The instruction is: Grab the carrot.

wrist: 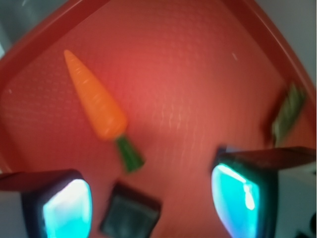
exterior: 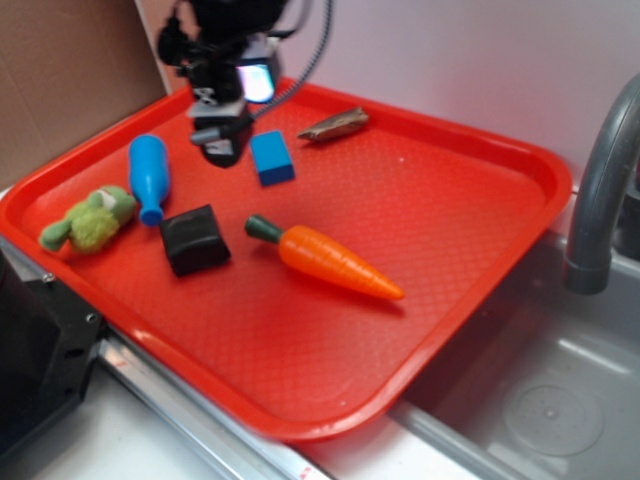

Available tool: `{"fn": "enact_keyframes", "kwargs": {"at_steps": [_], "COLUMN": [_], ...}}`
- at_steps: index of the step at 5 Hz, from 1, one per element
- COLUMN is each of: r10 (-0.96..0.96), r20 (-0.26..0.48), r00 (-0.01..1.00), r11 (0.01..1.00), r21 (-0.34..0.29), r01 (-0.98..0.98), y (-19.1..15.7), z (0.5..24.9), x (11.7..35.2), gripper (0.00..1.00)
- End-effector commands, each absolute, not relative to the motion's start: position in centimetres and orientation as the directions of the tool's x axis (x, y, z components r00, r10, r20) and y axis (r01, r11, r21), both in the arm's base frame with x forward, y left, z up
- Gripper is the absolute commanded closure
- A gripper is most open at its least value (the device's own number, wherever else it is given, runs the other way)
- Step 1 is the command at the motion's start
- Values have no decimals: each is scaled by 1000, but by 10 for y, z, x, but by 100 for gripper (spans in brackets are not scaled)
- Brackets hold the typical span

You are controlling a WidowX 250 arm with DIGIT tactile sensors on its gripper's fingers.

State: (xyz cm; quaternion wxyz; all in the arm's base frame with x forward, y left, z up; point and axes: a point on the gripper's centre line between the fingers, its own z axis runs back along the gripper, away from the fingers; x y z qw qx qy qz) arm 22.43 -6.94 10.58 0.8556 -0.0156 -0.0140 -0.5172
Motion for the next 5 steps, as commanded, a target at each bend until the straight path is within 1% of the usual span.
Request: {"fn": "enact_keyframes", "kwargs": {"at_steps": [1,4,5], "r10": [-999,-999,-990], "r20": [-17,-17,26], "r00": [-27,-27,135], "r11": [-29,-29,137], "r21": [104,104,84], "r01": [994,994,987], "y": [-84,-84,-118], "z": [78,78,78], "x": [208,208,193], "gripper": [0,0,0]}}
